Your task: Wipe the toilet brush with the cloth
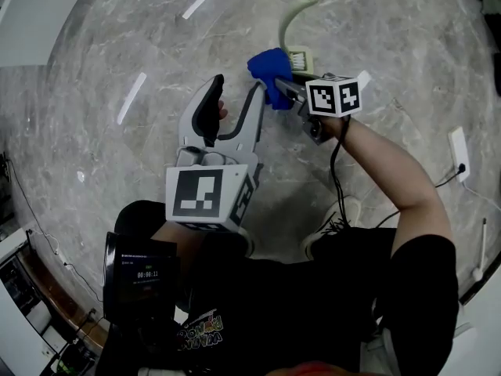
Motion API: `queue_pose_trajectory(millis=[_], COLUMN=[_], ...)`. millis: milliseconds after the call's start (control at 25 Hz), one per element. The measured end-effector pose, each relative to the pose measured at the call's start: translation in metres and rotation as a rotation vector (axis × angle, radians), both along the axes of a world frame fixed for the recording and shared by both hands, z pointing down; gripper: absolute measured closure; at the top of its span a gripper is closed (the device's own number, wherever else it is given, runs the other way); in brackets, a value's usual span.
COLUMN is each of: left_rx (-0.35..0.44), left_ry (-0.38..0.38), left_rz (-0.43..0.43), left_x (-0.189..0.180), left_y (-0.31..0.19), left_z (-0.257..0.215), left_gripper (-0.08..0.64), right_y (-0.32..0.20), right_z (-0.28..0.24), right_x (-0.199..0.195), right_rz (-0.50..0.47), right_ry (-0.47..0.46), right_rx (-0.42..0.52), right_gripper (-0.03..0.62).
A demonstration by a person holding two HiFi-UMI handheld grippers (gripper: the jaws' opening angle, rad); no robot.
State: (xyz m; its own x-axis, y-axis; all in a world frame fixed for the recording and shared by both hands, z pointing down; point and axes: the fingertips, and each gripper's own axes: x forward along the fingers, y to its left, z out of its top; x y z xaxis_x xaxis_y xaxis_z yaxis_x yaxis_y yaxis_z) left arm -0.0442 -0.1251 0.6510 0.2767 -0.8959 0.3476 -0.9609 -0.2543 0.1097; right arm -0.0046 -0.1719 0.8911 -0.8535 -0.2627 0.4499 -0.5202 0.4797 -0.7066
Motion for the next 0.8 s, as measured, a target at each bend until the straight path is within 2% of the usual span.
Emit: queue_pose_trajectory(millis=[200,360,800], left_rx=[0.004,0.016,0.035], left_ry=[0.007,0.015,0.021], left_rz=[0.015,0.014,0.013], left_x=[0.003,0.003,0.002], left_y=[0.000,0.000,0.001], left_z=[-0.001,-0.003,-0.009], left_gripper=[0.334,0.334,0.334], right_y=[-0.001,-0.011,-0.027], right_z=[-0.040,-0.087,-0.258], right_x=[-0.008,-0.012,-0.003], right_rz=[-0.044,-0.028,-0.030], right_ry=[-0.092,-0.197,-0.492], right_rx=[0.049,0.111,0.397], right_gripper=[0.491,0.491,0.489])
